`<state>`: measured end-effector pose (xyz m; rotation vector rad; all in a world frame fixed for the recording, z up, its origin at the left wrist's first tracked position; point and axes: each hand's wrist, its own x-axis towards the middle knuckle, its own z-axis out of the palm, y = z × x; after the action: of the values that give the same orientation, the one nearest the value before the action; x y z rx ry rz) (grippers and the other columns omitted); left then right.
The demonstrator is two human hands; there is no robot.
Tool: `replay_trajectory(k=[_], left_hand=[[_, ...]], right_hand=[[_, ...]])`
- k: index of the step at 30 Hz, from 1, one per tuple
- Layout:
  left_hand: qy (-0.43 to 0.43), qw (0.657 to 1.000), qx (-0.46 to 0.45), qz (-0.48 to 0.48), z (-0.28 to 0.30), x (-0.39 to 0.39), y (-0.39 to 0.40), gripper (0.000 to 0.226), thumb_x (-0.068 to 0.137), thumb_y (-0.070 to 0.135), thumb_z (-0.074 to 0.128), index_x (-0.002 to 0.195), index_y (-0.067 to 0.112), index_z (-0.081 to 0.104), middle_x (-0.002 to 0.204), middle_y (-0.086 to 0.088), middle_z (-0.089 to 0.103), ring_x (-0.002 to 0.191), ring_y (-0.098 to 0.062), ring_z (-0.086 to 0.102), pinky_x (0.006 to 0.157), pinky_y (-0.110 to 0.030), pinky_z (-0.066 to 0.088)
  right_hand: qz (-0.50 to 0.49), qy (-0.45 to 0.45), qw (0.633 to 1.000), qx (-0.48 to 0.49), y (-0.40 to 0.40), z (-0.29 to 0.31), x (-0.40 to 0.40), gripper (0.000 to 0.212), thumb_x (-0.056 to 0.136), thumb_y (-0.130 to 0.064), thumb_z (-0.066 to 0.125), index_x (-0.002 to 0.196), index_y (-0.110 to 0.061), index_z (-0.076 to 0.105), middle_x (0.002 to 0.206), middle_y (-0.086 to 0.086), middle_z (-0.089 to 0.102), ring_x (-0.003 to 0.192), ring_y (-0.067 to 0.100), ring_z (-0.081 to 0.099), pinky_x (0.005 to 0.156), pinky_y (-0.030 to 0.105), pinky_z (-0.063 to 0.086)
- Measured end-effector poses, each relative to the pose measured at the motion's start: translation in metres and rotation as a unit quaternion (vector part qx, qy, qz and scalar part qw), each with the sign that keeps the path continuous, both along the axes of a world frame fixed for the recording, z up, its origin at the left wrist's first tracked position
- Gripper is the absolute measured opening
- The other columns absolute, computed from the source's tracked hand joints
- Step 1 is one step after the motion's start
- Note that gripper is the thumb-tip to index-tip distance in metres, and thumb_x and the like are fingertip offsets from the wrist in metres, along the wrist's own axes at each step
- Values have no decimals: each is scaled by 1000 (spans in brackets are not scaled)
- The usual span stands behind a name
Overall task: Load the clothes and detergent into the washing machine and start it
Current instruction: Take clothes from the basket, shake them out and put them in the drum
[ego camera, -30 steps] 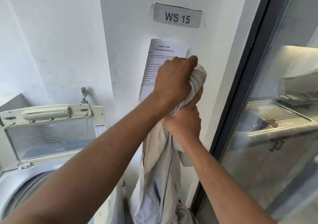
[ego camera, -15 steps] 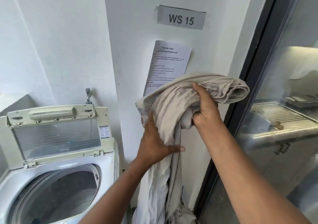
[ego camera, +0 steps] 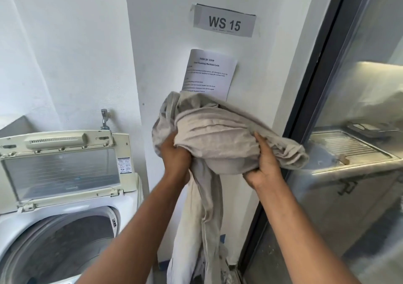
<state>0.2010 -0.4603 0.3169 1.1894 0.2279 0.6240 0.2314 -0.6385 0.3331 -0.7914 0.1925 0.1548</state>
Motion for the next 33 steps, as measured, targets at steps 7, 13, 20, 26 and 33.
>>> replay_trajectory(k=[7, 13, 20, 26, 33], left_hand=[[-23, 997, 71, -17, 54, 13, -1, 24, 92, 8, 62, 99, 27, 76, 101, -3, 82, 104, -27, 77, 99, -49, 61], [-21, 987, 160, 18, 79, 20, -2, 36, 80, 17, 62, 113, 14, 76, 105, -4, 81, 104, -24, 76, 101, -50, 59], [-116, 932, 340, -41, 102, 4, -50, 49, 77, 15, 54, 122, 6, 72, 115, -5, 77, 106, -16, 71, 103, -37, 57], [-113, 893, 369, -231, 64, -2, -28, 78, 84, 4, 83, 153, 12, 46, 146, -9, 63, 136, -20, 61, 112, -44, 52], [91, 916, 382, -76, -76, -42, 19, 133, 50, 56, 98, 161, 31, 29, 160, 13, 41, 145, -7, 42, 119, -38, 41]], right_hand=[[53, 175, 958, -220, 4, -40, -24, 93, 57, -87, 76, 123, -23, 59, 126, 13, 60, 102, 36, 63, 82, 50, 60], [-150, -125, 803, -562, -3, -35, -45, 155, 53, -107, 47, 166, -12, -1, 173, 16, 17, 158, 30, 22, 126, 51, 27], [-90, -204, 834, -505, 35, -26, -39, 66, 67, -50, 95, 122, -29, 65, 113, -16, 68, 114, 5, 63, 99, 29, 52], [-154, -101, 965, -188, 39, -22, -10, 41, 73, -10, 88, 103, -30, 71, 120, 3, 77, 112, 20, 73, 93, 47, 62], [-109, -48, 992, 49, 30, 11, 3, 51, 90, -3, 74, 139, -9, 63, 127, 8, 74, 88, 18, 76, 62, 31, 63]])
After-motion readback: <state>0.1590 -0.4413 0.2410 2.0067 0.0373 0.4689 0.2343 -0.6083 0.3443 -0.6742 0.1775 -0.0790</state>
